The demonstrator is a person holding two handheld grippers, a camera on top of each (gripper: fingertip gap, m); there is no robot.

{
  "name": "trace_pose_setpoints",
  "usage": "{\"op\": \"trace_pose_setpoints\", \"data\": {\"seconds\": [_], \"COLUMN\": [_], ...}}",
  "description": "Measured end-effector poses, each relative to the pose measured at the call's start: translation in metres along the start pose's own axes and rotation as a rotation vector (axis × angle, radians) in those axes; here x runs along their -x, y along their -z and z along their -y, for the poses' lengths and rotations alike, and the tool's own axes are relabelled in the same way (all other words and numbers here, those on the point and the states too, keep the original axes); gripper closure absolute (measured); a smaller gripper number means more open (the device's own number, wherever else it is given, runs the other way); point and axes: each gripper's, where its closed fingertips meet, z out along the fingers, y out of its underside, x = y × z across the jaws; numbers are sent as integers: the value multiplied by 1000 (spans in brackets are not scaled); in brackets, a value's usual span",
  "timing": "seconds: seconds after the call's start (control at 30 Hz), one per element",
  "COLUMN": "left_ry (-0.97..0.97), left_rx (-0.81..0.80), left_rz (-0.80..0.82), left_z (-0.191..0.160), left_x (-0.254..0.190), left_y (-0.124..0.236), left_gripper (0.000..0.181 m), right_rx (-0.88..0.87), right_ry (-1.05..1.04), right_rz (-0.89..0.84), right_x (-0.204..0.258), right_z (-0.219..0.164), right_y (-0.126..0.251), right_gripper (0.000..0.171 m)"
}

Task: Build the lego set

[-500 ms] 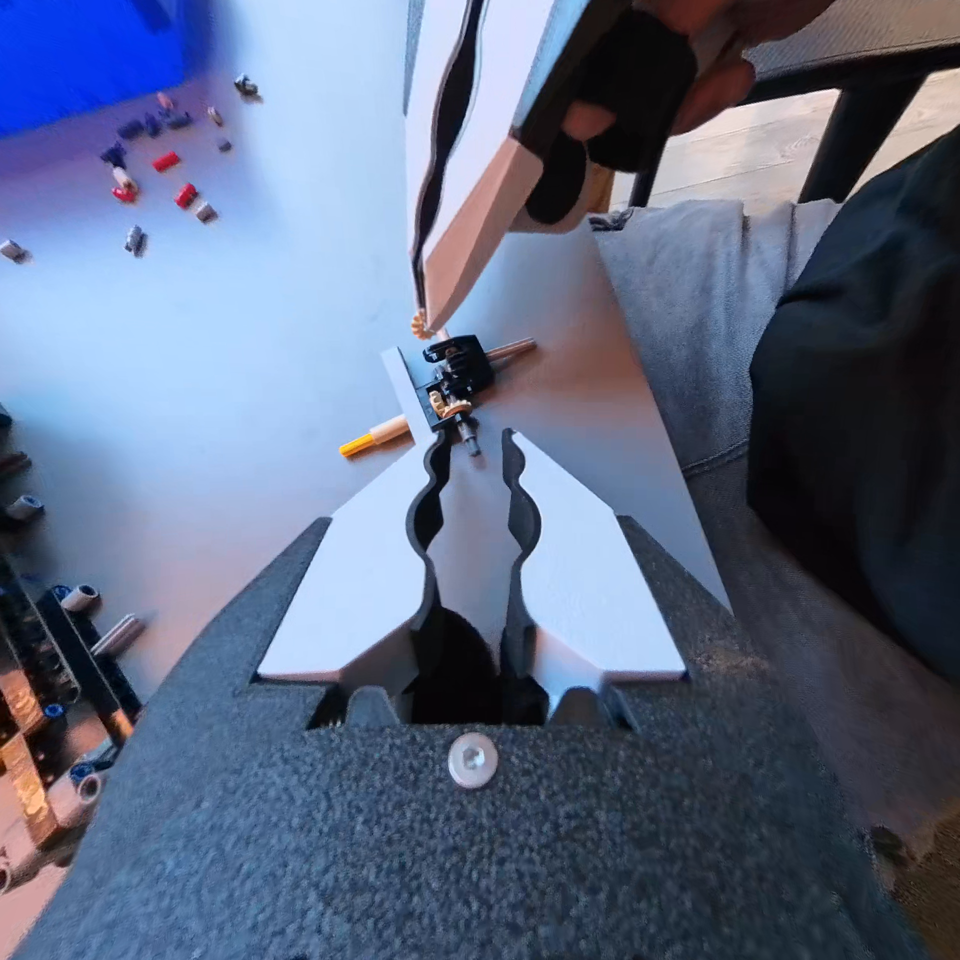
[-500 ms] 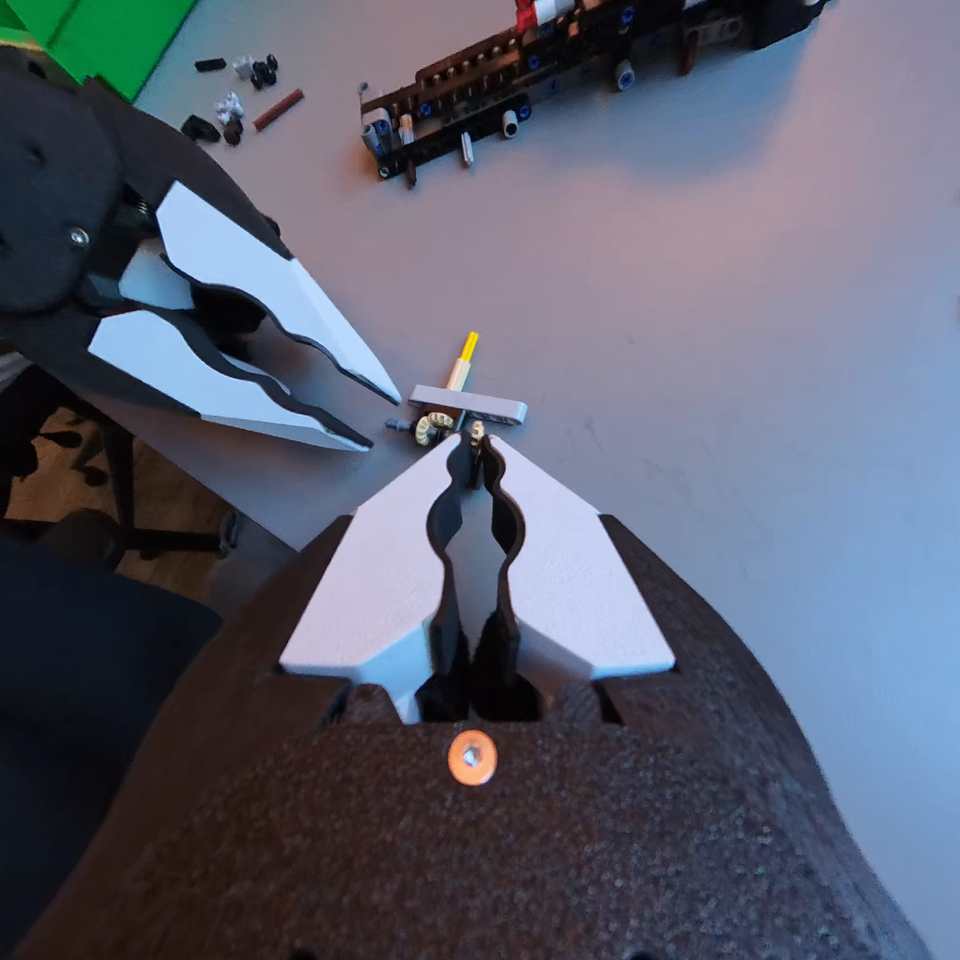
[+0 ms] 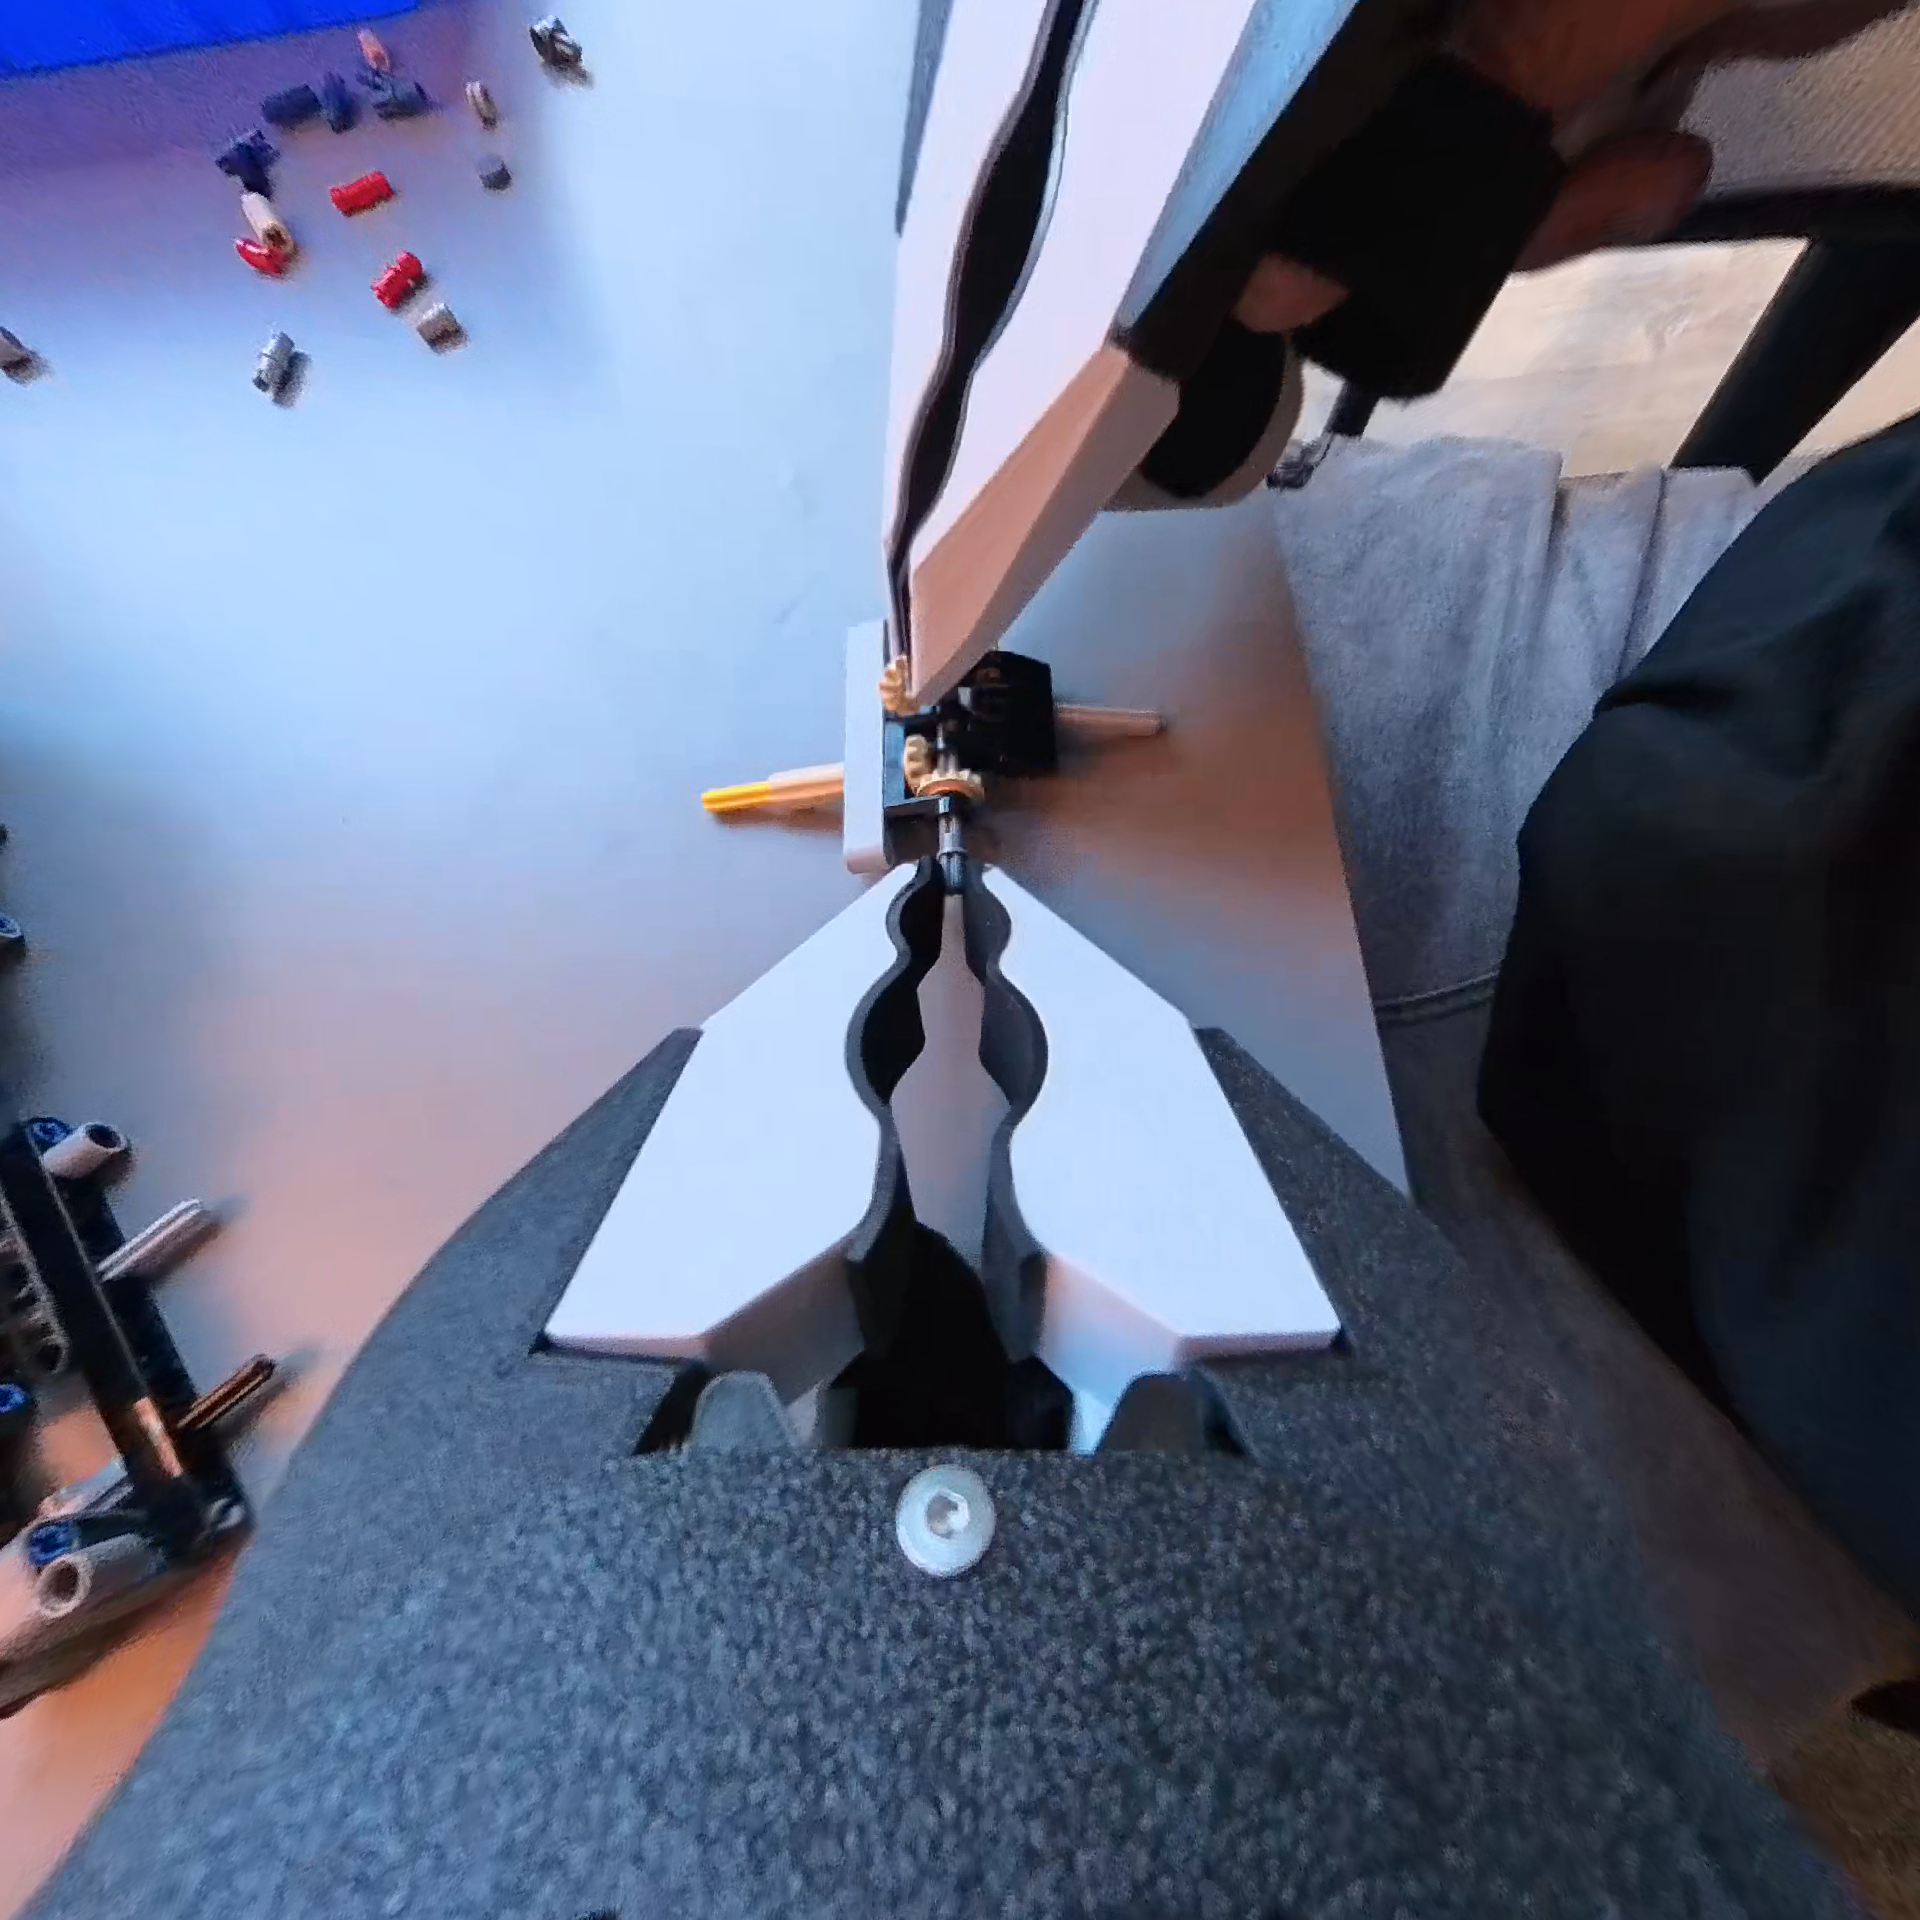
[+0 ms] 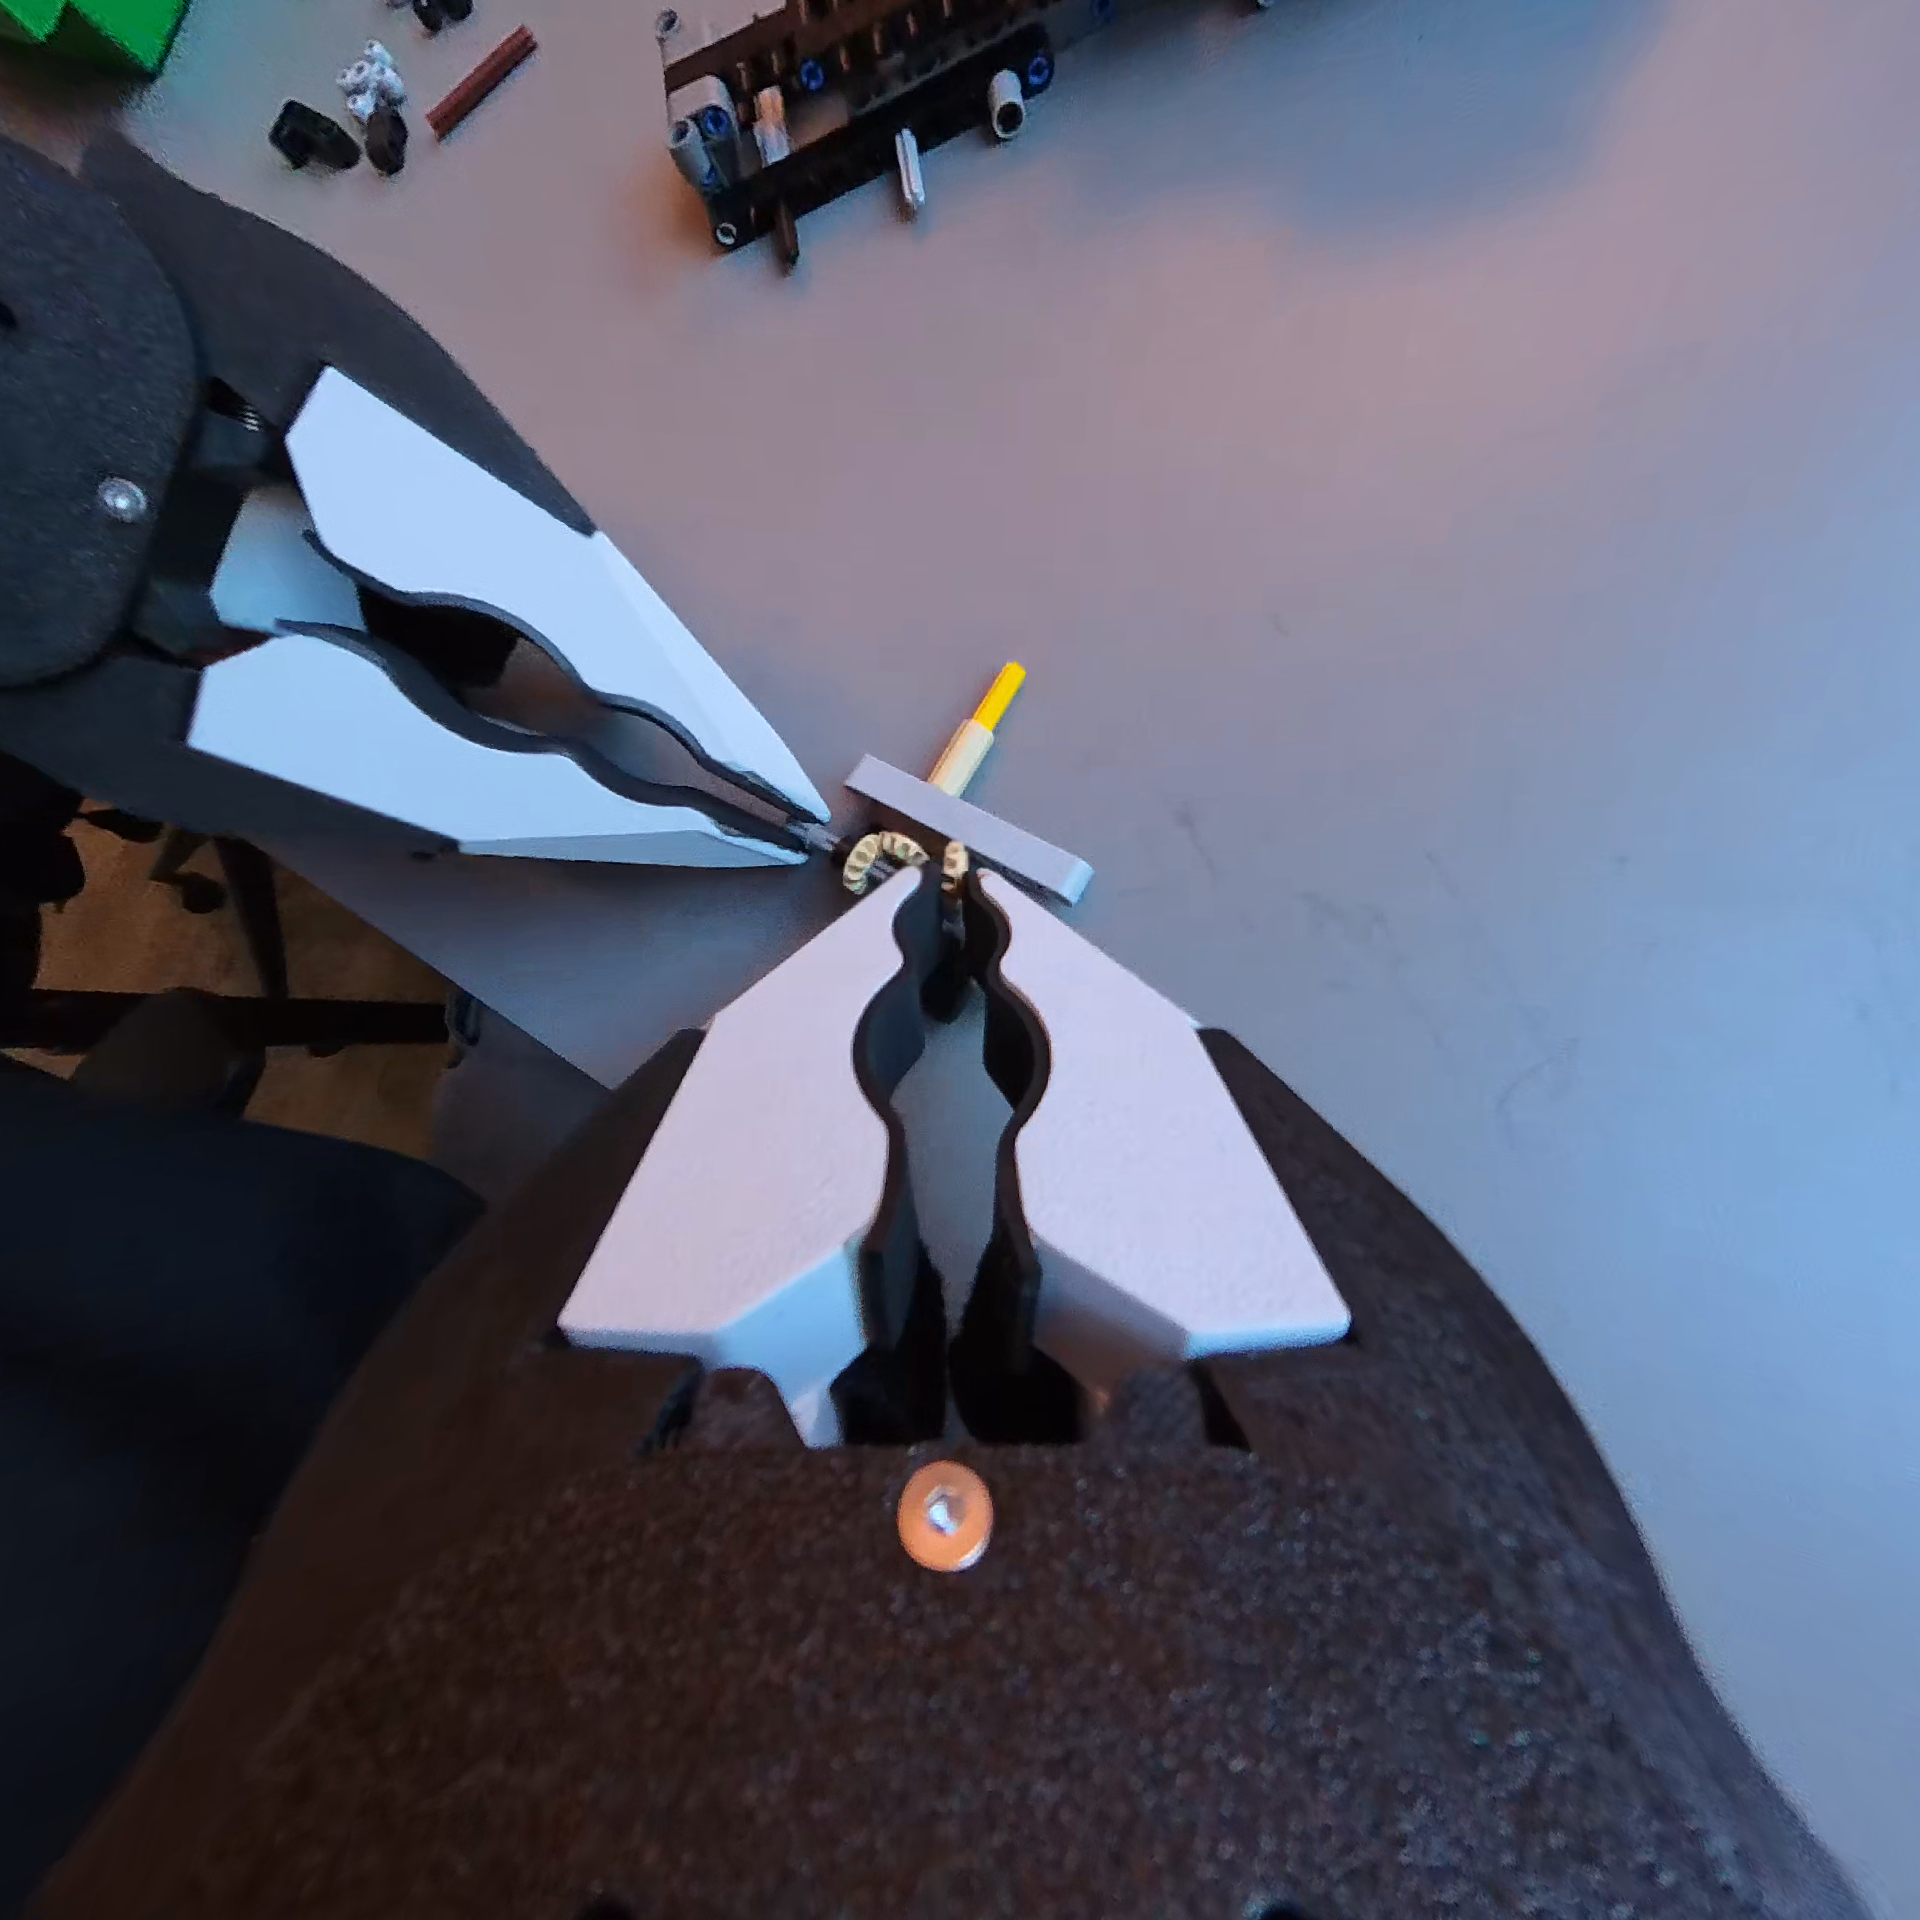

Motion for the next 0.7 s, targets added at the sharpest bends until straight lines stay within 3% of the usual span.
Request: {"op": "trace_pose_setpoints", "data": {"seconds": [0.3, 0.7], "left_ry": [218, 235], "left_rx": [-111, -115], "left_rz": [-119, -119], "left_z": [20, 22], "left_x": [3, 1], "left_y": [5, 4], "left_gripper": [180, 180], "right_rx": [-93, -140], "right_ry": [-86, -103], "right_rz": [-34, -98], "right_x": [-6, -8], "right_z": [8, 7], "right_y": [18, 23], "right_gripper": [168, 168]}}
